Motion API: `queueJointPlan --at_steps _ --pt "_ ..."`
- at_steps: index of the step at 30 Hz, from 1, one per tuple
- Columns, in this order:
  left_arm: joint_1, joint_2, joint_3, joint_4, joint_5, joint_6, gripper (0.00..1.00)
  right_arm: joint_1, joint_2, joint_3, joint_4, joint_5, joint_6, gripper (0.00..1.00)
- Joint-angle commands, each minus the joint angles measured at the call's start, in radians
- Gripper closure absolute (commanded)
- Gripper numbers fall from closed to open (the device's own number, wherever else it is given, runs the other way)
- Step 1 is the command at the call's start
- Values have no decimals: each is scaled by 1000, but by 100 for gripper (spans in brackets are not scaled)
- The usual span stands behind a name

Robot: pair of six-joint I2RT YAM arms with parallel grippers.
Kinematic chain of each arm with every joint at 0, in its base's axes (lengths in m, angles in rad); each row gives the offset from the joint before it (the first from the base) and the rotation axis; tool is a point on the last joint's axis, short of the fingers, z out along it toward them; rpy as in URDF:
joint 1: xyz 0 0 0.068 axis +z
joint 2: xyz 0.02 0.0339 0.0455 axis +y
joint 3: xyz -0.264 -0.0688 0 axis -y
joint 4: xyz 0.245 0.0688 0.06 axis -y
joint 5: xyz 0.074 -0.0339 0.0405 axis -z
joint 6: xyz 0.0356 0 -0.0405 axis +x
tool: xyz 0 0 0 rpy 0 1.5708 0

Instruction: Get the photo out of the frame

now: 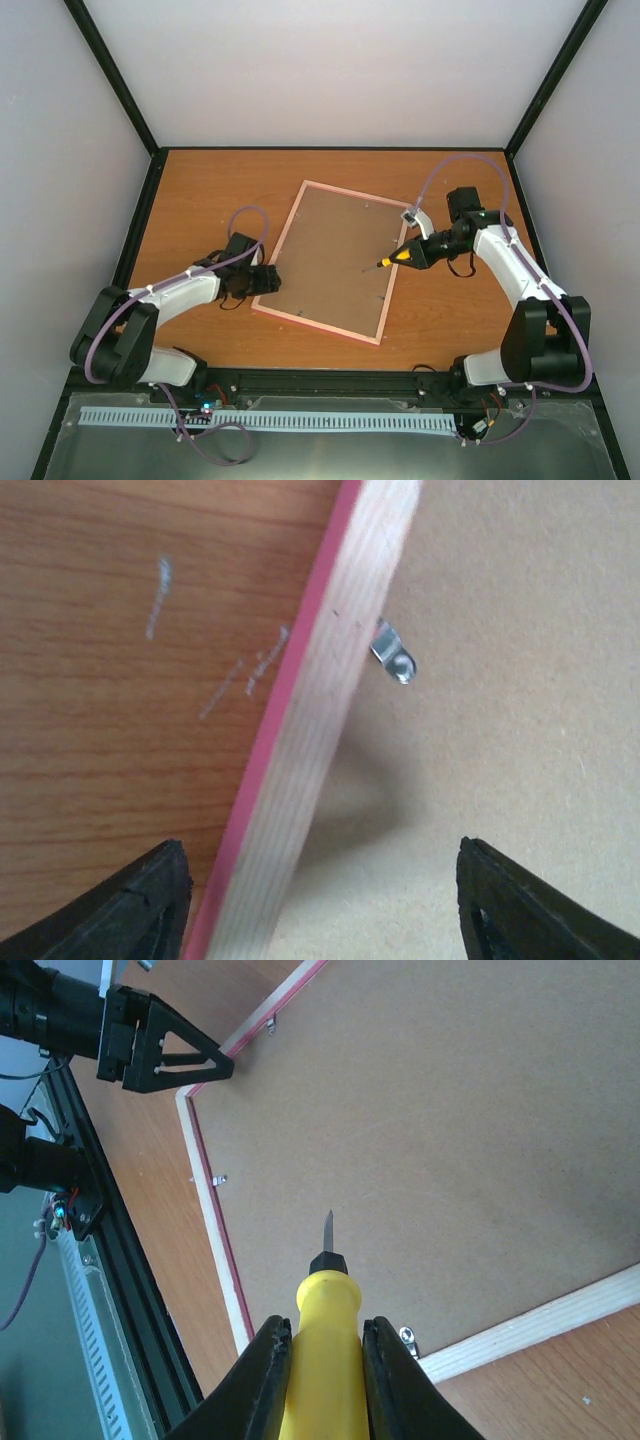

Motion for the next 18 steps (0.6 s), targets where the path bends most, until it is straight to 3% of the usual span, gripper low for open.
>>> queueJointPlan --at_steps 1,7,12,18 --pt "-67 -27 -16 55 19 -9 31 -2 16 36 9 -18 -7 97" --pt "-219 -15 -31 97 -32 -70 56 1 21 82 -2 10 -21 97" --pt "-299 13 -24 74 -133 -169 66 15 43 108 -3 29 -20 97" --pt "-349 105 -7 83 -141 -140 72 75 48 113 25 61 2 97"
